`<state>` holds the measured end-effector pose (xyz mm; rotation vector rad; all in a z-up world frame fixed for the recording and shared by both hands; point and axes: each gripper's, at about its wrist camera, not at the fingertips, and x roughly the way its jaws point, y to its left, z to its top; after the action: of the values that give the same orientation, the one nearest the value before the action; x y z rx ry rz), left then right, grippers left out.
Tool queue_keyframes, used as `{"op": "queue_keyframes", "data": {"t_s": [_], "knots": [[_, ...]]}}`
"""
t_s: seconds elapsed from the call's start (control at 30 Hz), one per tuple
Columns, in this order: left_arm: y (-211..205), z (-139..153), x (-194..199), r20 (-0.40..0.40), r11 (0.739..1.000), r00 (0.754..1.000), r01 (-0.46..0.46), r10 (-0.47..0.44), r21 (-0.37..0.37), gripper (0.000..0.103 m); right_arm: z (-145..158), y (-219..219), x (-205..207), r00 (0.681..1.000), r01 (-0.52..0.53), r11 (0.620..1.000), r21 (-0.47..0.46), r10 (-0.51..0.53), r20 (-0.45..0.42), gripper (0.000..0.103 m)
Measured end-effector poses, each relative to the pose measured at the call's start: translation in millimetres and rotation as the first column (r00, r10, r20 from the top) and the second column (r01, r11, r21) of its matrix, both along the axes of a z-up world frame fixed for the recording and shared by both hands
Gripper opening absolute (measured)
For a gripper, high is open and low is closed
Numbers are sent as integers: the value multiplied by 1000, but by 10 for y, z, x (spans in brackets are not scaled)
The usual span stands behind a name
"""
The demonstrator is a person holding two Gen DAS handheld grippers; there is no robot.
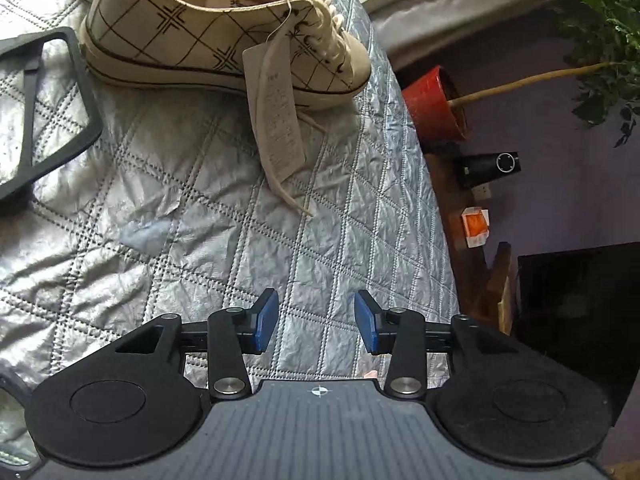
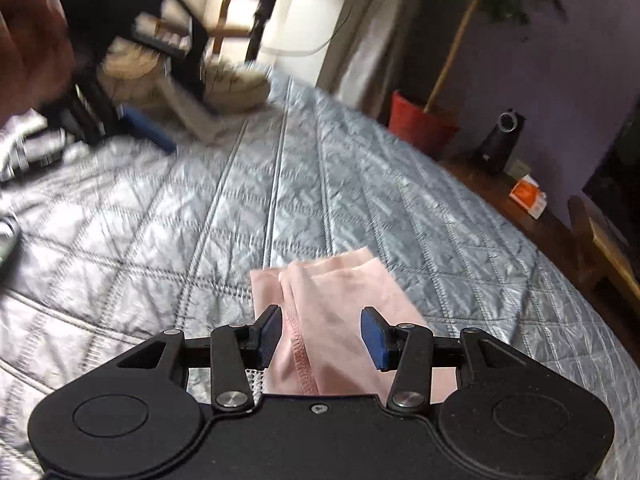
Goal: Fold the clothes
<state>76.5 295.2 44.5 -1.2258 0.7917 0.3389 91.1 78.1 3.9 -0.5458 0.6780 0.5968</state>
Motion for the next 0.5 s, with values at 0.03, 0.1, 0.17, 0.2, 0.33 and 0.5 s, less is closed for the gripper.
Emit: {"op": "queue_keyframes", "data": {"t_s": [0.03,0.1,0.17,0.2,0.33,0.5], "knots": [[12,5,-11,4,1000,1000,3,-3,-3,49,-26,9,37,1000,11,1000,3,-11,-12,34],[49,12,-36,11,1000,1000,4,-3,-15,50,-29,-26,100,998,43,998,49,-41,-56,9],[87,8,-44,17,1000,1000,1,0,-26,51,19,-147,179,988,115,982,151,-97,-121,9],[107,5,-42,20,1000,1000,-2,2,-30,51,37,-253,245,974,175,958,226,-136,-179,9],[162,5,-56,30,999,1000,-1,2,-45,51,49,-752,478,889,386,754,532,-150,-432,10],[185,5,-58,39,998,999,7,-5,-55,52,137,-887,562,882,418,676,606,-143,-449,12]]}}
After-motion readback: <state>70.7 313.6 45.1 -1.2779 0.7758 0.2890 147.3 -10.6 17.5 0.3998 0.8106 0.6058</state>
